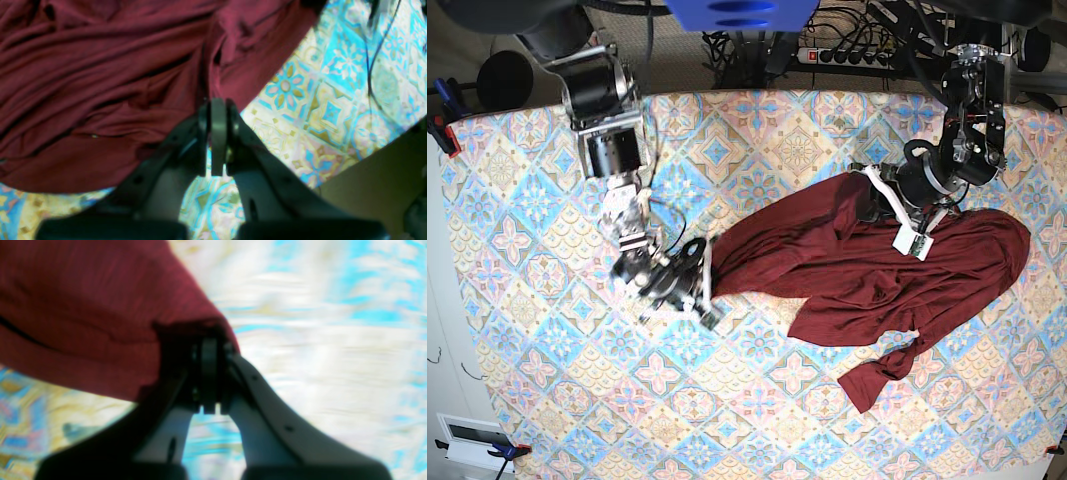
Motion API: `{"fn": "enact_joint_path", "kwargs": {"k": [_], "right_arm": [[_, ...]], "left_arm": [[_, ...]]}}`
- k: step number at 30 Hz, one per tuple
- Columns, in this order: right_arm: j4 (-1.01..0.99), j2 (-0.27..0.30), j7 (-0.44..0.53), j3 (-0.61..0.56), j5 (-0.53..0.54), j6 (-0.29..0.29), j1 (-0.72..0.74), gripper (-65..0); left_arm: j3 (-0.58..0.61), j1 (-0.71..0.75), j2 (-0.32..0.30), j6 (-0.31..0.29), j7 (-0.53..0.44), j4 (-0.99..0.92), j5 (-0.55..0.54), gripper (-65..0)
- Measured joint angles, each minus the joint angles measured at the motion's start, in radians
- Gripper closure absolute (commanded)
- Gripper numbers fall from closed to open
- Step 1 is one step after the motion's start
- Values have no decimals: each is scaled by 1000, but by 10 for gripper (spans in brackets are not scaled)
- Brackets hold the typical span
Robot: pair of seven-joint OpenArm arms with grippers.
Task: Layout the t-shirt on the table in an organized manner, then fold the t-shirt properly
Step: 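Grasp the shirt with both grippers and pull it toward the table center, then grasp the shirt hem with the left gripper and drag it across the table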
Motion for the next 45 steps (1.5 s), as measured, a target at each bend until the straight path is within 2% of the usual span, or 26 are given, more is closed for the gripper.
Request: {"fn": "enact_joint_path", "kwargs": {"k": [3,7,9,13,18,21,25,29,33,37,41,45], "right_arm": [[2,32,40,48,2,-3,67,0],[-41,68,112,54,-12,-9,132,-6],[-57,68,134,54,-16,-9,146,-28],[-44,63,149,47,-12,-6,142,-112],[107,66,54,45,-12,-10,68,-173],[214,66,-28,39,-16,-5,-30,-201],[321,66,-40,10,-5,-6,-132,-207],[396,64,-32,10,-2,-4,-234,-207],[446,68,-50,11,-5,-2,-290,-207],[472,66,-29,17,-3,-10,-265,-207],[473,65,-39,16,-5,-6,-286,-207],[471,66,-39,16,-5,-6,-302,-207]], "left_arm": [[31,0,21,-1,1,0,-3,0],[59,-9,60,-1,3,-1,8,0],[64,-9,86,-1,3,-1,5,0],[65,-6,105,-1,3,-2,10,0],[57,-8,99,0,1,-3,6,0],[15,-5,68,-1,4,-4,2,0],[-27,-5,11,-2,-1,-4,24,-5],[-25,0,-31,-1,1,-5,130,-61],[60,-28,-36,-2,3,-46,222,-192],[127,-69,-21,-3,-21,-114,318,-285],[126,-73,-8,5,-21,-178,418,-305],[135,-90,16,-4,-53,-266,433,-305]]}}
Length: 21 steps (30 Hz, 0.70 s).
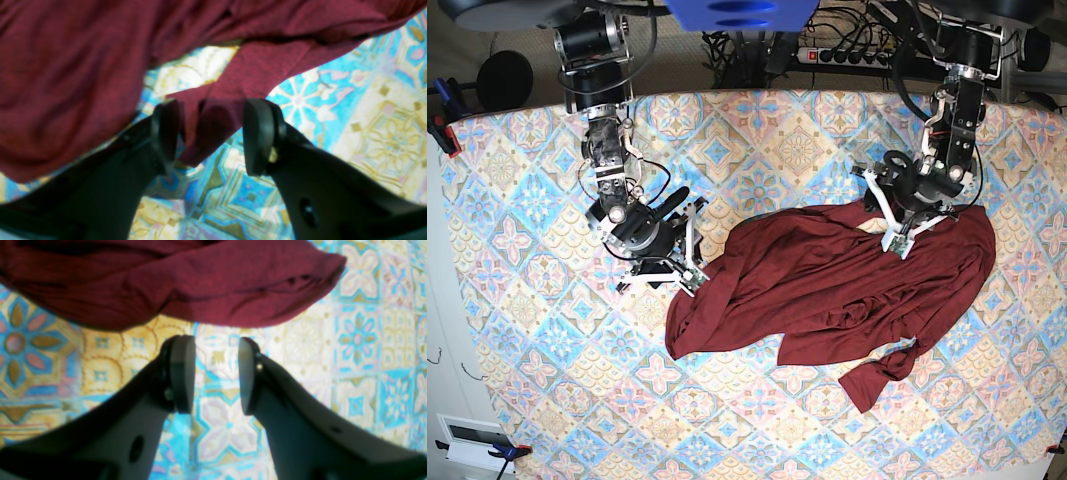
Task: Layout the t-shirt on the table in an organized manner, then fold the t-shirt properly
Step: 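Grasp the shirt hem with the left gripper and drag it across the table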
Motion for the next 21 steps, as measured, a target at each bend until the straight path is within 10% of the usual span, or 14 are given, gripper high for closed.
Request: {"fn": "enact_joint_path", "kwargs": {"k": [6,12,21], "right_arm": [[0,-3,0,0,-3,2,0,-207],[39,3,0,3,-3,0,-10,-207],[128,1,-6,164,1,1,-129,-208]], "left_arm": [[137,-16,-20,6,3,-27,32,-279],[229,-29,-14,16,-54,-48,35,0],[331,-10,153,-80,-21,116,-47,0]]}}
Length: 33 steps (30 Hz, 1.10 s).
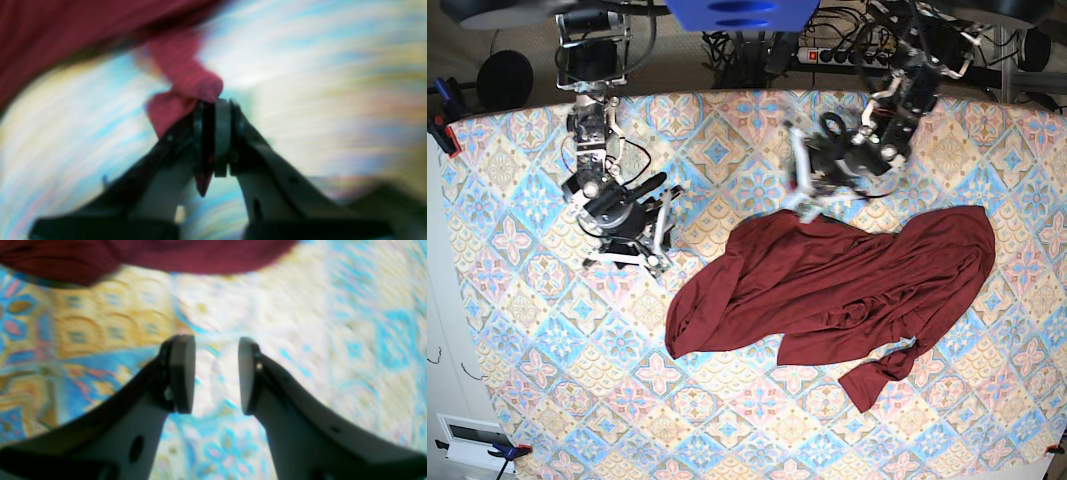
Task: Layout the t-shirt on the table in an organized manner, then fold the t-shirt properly
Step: 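Grasp the shirt hem with the left gripper and drag it across the table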
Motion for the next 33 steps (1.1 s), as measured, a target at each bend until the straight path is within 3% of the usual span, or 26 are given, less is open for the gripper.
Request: {"fn": "enact_joint_path", "kwargs": {"k": [4,8,16,19,27,32,33], "right_arm": [[14,16,-2,52,2,1,-39,-207],[69,52,-1,135,8,4,-88,-207],[100,54,-2,375,4,0,-113,-207],[100,52,-3,414,5,1,-110,-207],[135,50,-12,410,11,2,-138,-207],[131,58,-45,242,-14,7,-239,-207],[131,55,-32,188,-11,52,-237,-207]], "left_arm": [[4,-61,98,-56,5,12,-48,0],[30,-164,210,-56,85,-14,-83,0],[82,-495,433,-57,78,-380,-124,0],[98,-600,445,-72,63,-455,-179,0],[112,-900,435,-58,-229,-741,-213,0],[111,-1000,434,-49,-428,-904,-204,0],[111,-1013,430,-31,-467,-919,-205,0]]}}
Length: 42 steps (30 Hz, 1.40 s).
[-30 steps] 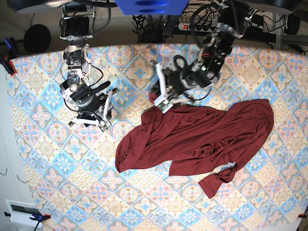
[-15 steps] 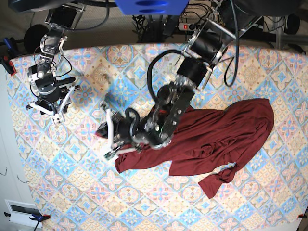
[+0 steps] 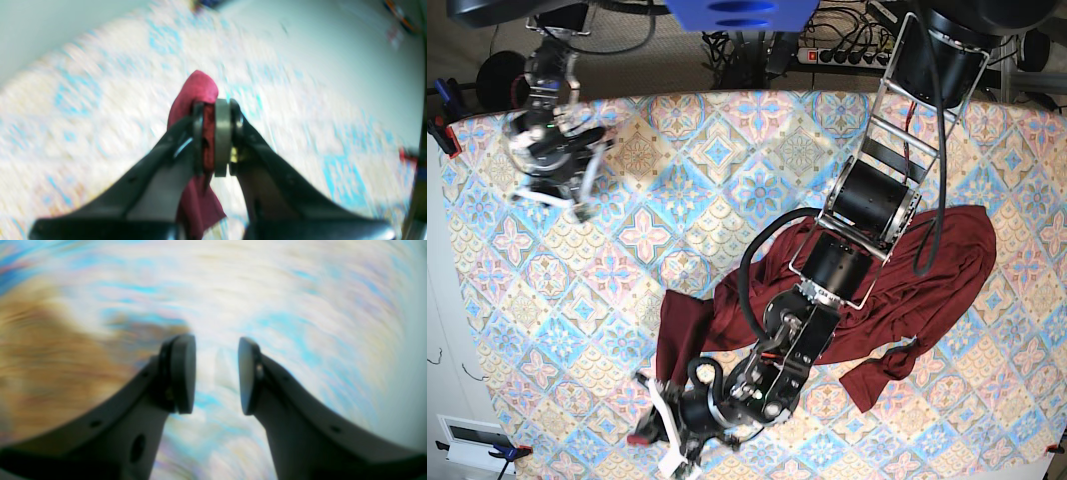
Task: Layout the t-shirt on the table in an organized manner, then fold the t-shirt properly
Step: 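Grasp the shirt hem with the left gripper and drag it across the table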
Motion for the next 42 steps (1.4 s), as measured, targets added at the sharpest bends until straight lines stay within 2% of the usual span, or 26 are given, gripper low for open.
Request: {"fn": "enact_joint_path", "kwargs": {"k": [2,5,8,13,15,20,25,27,30,33,34,35,39,42], "right_arm": [[13,-3,18,-94,27,55,7,-207],[43,-21,28,-199,25,48,14,-207],[33,-86,-9,-236,2,47,40,-210],[2,-186,12,-310,23,48,169,-210],[-24,-198,16,-326,22,45,200,-210],[-108,-184,-6,-370,3,41,209,-210],[-197,-219,-1,-433,8,45,278,-210],[-211,-229,17,-436,18,44,294,-211],[-235,-234,-14,-436,11,45,301,-211],[-235,-233,-25,-441,10,45,305,-211],[-235,-233,-24,-450,10,37,307,-211],[-235,-233,-24,-457,11,38,309,-211],[-235,-238,-22,-471,11,42,303,-211],[-235,-237,-23,-478,11,42,303,-211]], "left_arm": [[3,-25,-20,19,-65,-29,-16,0],[2,-63,-81,111,-109,-75,-6,0],[-4,-71,-146,168,-150,-88,-3,0],[1,-66,-193,231,-218,-87,-8,0],[2,-68,-221,248,-241,-87,-8,0],[-1,-70,-301,272,-267,-88,35,0],[1,-68,-292,256,-268,-88,101,0],[4,-69,-308,242,-271,-88,132,-34],[-3,-68,-339,266,-273,-88,178,-121],[-62,-67,-355,388,-277,-123,225,-235],[-72,-72,-356,406,-281,-149,246,-265],[-78,-74,-359,430,-280,-175,259,-282],[-88,-61,-360,456,-272,-235,310,-328],[-142,-45,-352,462,-263,-235,319,-355]]}}
